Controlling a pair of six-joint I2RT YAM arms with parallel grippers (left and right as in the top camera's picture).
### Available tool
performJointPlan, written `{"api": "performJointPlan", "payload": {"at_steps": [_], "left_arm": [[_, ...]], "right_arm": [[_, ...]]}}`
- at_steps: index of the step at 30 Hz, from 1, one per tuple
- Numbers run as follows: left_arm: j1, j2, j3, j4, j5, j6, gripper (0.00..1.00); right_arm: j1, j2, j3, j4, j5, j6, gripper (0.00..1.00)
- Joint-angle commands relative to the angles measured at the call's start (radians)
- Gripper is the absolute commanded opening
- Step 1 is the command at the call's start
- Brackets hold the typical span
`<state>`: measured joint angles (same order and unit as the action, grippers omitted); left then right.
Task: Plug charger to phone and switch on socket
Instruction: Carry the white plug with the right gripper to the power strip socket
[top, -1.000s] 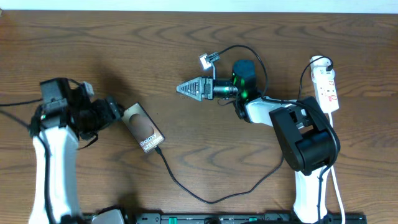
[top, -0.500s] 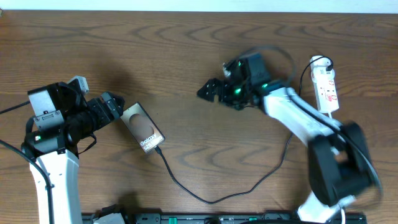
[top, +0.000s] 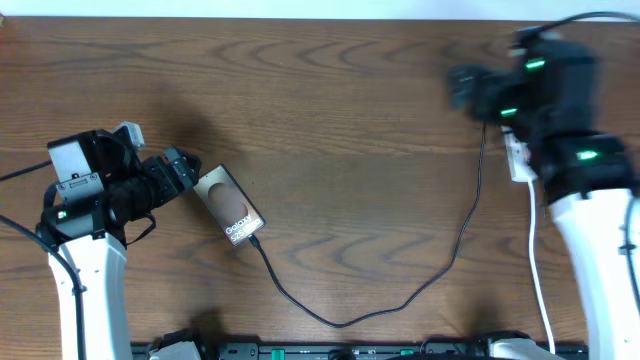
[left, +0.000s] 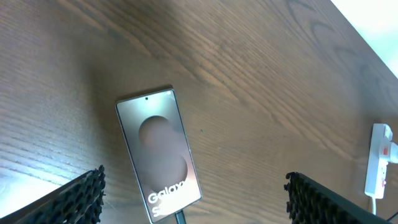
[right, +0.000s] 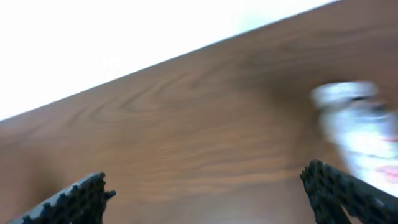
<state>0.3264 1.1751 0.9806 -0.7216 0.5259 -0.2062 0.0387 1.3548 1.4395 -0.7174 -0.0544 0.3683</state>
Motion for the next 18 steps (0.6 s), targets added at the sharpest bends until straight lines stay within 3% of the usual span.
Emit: {"api": "performJointPlan", "payload": {"at_steps": [1, 9, 15, 18], "left_arm": [[0.003, 0.013, 0.023, 0.014, 0.013, 0.003, 0.91], [0.003, 0.016, 0.023, 0.028, 0.013, 0.003, 0.92], [0.003, 0.015, 0.022, 0.027, 0.012, 0.014, 0.91], [0.003, 0.016, 0.022, 0.027, 0.013, 0.014, 0.92]], "right_arm": [[-0.172, 0.042, 0.11, -0.066, -0.061, -0.134, 0.99], [-0.477, 0.361, 0.512, -0.385, -0.329, -0.362, 0.99], [-0.533, 0.648, 0.73, -0.57, -0.367, -0.434, 0.99], [-0.548, 0.775, 0.783, -0.655, -0.511, -0.591, 0.99]]}}
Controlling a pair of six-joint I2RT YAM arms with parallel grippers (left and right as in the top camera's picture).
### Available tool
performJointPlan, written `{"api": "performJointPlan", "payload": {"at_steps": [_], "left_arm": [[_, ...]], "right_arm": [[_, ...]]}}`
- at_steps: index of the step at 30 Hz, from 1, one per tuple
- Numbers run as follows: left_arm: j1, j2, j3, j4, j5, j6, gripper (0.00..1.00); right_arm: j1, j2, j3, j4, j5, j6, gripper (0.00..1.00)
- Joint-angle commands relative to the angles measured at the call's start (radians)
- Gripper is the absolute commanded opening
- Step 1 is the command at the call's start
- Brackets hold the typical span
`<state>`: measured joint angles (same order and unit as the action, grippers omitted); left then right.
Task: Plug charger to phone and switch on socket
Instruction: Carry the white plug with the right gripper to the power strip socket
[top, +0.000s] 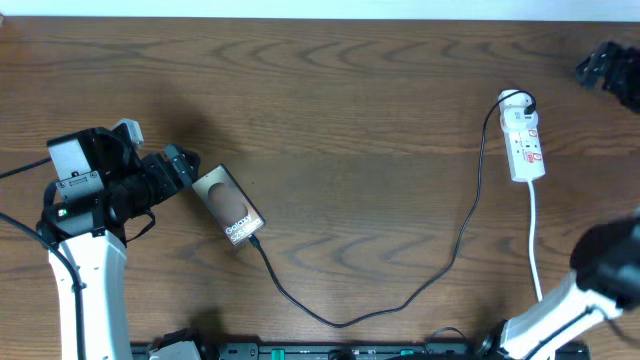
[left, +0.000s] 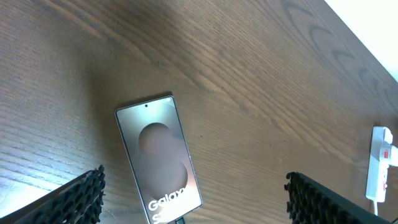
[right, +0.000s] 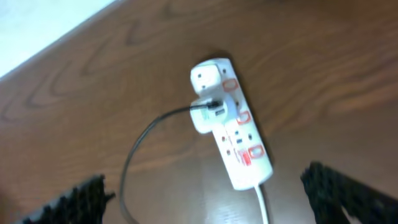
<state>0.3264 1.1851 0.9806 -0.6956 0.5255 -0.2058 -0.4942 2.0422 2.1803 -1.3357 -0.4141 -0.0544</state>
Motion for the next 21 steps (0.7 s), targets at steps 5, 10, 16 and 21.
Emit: {"api": "performJointPlan", "payload": {"at_steps": [5, 10, 16, 21], "left_arm": [[0.003, 0.006, 0.022, 0.002, 0.012, 0.06, 0.92], [0.003, 0.006, 0.022, 0.002, 0.005, 0.078, 0.91], [0.003, 0.006, 0.022, 0.002, 0.005, 0.078, 0.92], [0.003, 0.006, 0.022, 0.004, 0.005, 0.079, 0.92]], "right_arm": [[-0.018, 0.243, 0.046, -0.07, -0.241, -0.314, 0.99], [-0.015, 0.366, 0.046, -0.067, -0.251, -0.344, 0.99], [-0.015, 0.465, 0.046, -0.063, -0.282, -0.368, 0.99], [-0.014, 0.478, 0.046, -0.06, -0.307, -0.397, 0.99]]}}
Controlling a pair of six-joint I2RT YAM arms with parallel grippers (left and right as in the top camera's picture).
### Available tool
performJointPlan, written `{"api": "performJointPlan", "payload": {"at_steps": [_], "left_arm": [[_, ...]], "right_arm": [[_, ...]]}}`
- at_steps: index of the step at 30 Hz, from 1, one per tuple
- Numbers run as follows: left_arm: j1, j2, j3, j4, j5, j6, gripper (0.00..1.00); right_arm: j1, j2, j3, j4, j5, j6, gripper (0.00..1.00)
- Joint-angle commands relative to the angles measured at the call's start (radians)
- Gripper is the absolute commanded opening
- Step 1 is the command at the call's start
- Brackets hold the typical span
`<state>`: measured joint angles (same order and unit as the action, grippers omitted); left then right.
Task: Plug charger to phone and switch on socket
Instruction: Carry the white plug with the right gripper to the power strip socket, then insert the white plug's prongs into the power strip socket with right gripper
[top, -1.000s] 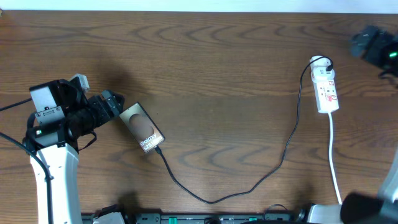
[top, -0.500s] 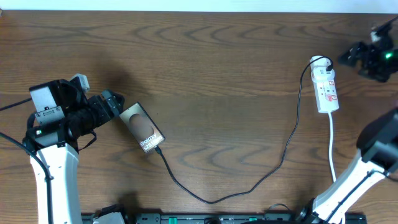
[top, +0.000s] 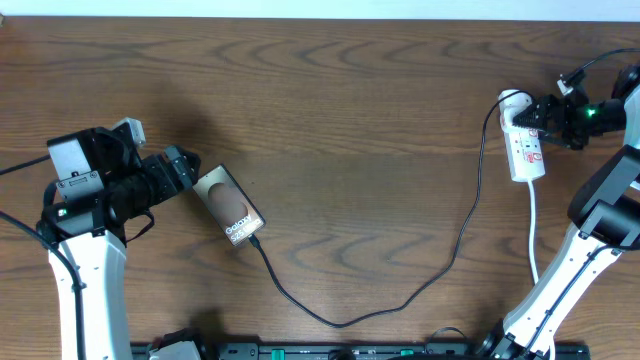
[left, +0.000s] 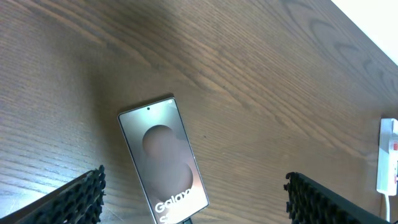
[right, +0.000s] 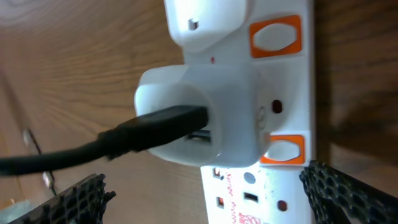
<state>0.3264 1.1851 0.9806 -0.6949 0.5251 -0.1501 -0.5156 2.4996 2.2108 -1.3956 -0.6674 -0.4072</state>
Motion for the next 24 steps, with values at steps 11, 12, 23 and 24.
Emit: {"api": "performJointPlan", "payload": {"at_steps": [11, 12, 23, 24], "left_arm": [[0.003, 0.041, 0.022, 0.008, 0.006, 0.023, 0.92], [0.003, 0.05, 0.022, 0.008, 0.006, 0.023, 0.92], [0.003, 0.092, 0.022, 0.016, 0.006, 0.023, 0.91], [0.003, 0.092, 0.022, 0.016, 0.006, 0.023, 0.91]], "right_arm": [[0.007, 0.02, 0.015, 0.012, -0.074, -0.043, 0.99], [0.008, 0.02, 0.015, 0.012, -0.077, -0.043, 0.99], [0.048, 0.02, 0.015, 0.029, -0.095, -0.043, 0.99], [0.054, 0.02, 0.015, 0.03, -0.095, -0.043, 0.99]]}}
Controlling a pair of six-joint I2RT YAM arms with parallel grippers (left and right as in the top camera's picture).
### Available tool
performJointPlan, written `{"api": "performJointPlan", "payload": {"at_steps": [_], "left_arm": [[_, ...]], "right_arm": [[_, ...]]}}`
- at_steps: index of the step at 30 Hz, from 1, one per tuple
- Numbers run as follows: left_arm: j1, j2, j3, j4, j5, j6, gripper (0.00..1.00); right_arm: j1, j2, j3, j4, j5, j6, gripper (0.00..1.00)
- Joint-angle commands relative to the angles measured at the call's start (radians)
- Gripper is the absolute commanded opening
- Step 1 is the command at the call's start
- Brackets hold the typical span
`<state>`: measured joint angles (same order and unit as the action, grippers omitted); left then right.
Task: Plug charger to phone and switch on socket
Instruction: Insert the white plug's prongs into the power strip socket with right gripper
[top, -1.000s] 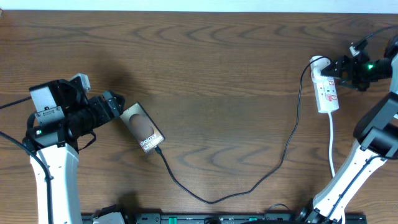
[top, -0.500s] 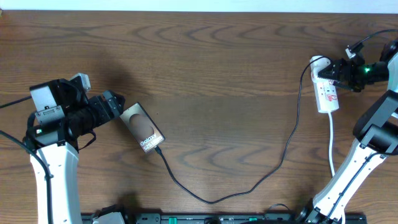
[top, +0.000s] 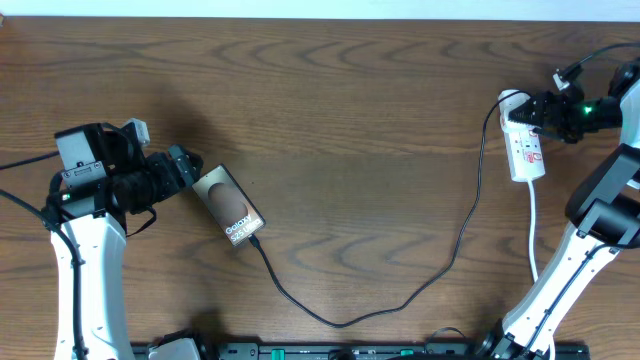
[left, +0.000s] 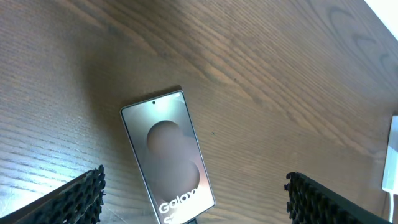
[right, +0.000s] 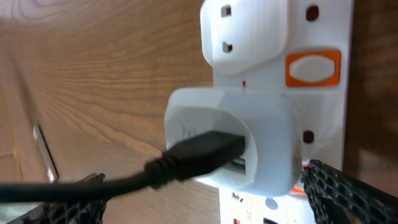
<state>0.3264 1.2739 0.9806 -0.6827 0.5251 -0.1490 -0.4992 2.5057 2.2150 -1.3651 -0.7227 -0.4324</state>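
Note:
The phone lies face up at the table's left, with the black cable plugged into its near end. The cable runs to a white adapter seated in the white power strip at the right. An orange switch shows on the strip beside the adapter. My left gripper stands open just left of the phone, nothing between its fingers. My right gripper is open, close over the strip's adapter end, with one of its fingers beside the adapter.
The strip's white lead runs down the right side toward the table's front. The table's far edge meets a white wall. The strip also shows at the right edge of the left wrist view.
My right gripper stays at the strip's adapter end; its view has shifted, the adapter now sitting further right and lower. The left arm has moved slightly toward the back. Phone and cable lie unchanged.
First my right arm was blurred over the strip at the back right. Then it was off at the far right edge, the strip in full view. Then the right gripper was close on the adapter end, where it stays. The left gripper stayed open beside the phone throughout.

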Motion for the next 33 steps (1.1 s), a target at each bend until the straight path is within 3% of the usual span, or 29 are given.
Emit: {"api": "performJointPlan", "payload": {"at_steps": [1, 12, 33], "left_arm": [[0.003, 0.003, 0.022, 0.003, 0.006, 0.021, 0.91], [0.003, 0.003, 0.022, -0.012, 0.006, 0.021, 0.92], [0.003, 0.003, 0.022, -0.012, 0.006, 0.021, 0.91]], "right_arm": [[0.043, 0.014, 0.011, -0.001, -0.04, -0.018, 0.99], [0.059, 0.014, 0.011, 0.022, 0.034, 0.057, 0.99], [0.009, 0.013, 0.121, -0.064, 0.043, 0.058, 0.99]]}}
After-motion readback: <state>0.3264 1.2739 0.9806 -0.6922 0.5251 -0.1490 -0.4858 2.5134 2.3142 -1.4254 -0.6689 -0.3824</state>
